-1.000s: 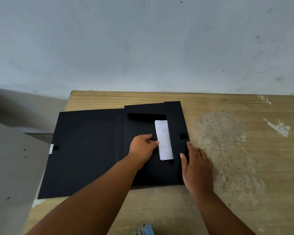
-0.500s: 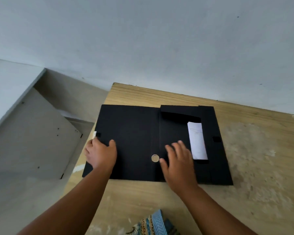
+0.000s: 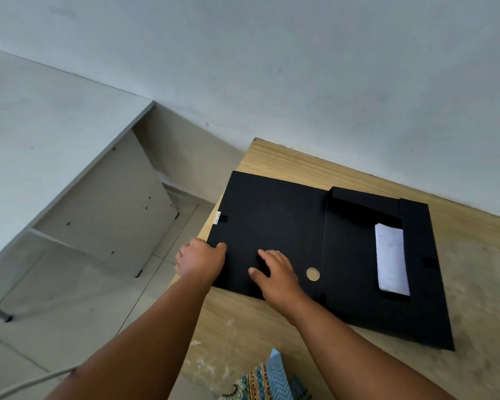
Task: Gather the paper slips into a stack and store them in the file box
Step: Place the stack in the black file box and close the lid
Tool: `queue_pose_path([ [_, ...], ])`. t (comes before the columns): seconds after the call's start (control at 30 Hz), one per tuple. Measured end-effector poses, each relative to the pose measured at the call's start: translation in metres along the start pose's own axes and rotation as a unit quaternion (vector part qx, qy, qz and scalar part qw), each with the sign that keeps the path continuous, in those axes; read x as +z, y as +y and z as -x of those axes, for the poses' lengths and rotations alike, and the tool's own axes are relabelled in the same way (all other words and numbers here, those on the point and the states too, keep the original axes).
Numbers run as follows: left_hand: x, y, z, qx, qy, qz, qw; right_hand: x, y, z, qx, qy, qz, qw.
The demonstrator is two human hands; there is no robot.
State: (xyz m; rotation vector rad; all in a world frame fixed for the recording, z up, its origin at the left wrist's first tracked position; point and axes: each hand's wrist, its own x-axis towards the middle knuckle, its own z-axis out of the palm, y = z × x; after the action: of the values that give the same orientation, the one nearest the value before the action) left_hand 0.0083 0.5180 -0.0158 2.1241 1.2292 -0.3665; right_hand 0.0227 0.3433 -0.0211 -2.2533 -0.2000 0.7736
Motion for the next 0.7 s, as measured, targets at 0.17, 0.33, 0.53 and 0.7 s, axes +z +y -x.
queue_pose_path([
  [0.17, -0.013, 0.004, -0.014, -0.065, -0.066, 0.176, 0.98, -0.005, -0.006, 0.001, 0.025, -0.017, -0.07, 0.997],
  [0.33, -0.043, 0.015, -0.003, 0.019, -0.147, 0.288, 0.946, -0.02, -0.012, 0.01, 0.029, -0.004, -0.174, 0.984],
  [0.53, -0.073, 0.054, 0.057, 0.196, -0.326, 0.365, 0.85, -0.067, -0.026, 0.037, -0.004, 0.064, -0.293, 0.954],
  [0.7, -0.029, 0.1, 0.118, 0.326, -0.381, 0.294, 0.814, -0.128, -0.017, 0.07, -0.014, 0.109, -0.449, 0.887],
])
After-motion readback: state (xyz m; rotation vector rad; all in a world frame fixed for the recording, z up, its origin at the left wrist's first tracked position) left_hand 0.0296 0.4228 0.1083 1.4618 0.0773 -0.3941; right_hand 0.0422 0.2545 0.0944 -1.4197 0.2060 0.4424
